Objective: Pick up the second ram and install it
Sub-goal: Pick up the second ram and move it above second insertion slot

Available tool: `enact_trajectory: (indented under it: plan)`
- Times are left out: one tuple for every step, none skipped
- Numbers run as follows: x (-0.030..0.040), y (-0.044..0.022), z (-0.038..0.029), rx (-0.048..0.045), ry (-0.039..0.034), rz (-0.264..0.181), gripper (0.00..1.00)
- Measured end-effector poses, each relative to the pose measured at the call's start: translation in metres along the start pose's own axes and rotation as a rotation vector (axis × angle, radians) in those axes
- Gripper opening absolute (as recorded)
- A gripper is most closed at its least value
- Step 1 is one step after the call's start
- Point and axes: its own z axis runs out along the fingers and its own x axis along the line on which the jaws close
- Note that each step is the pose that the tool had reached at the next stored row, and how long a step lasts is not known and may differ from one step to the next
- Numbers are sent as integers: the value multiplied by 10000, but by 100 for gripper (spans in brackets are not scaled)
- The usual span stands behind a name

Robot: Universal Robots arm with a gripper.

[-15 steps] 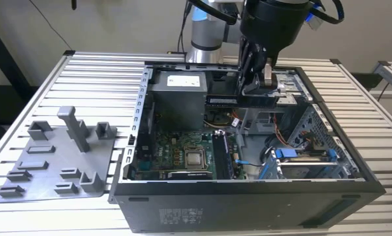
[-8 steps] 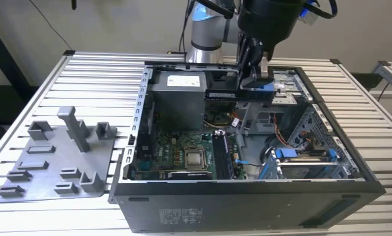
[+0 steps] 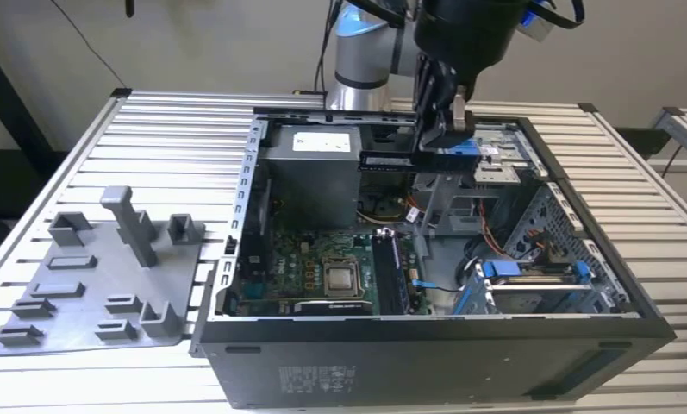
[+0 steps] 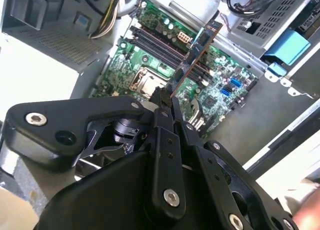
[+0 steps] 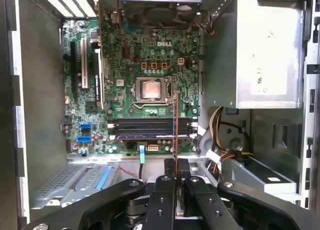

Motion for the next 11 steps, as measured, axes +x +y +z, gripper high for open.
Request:
enact_trajectory:
  plan:
    - [-19,1,3,6,-1,8,14]
    - [-39,1,6,12,-2,13,14]
    - [-60,2,9,17,-2,17,14]
    - [-81,2,12,22,-2,21,14]
    - [-101,3,15,27,-3,26,14]
    - [-122,4,18,30,-3,30,14]
    - [-144,4,21,32,-3,33,14]
    - [-170,5,23,33,-4,33,14]
    - [-194,5,25,33,-2,34,14]
    - [-218,6,27,33,-2,34,14]
    - [-245,7,29,33,-4,34,14]
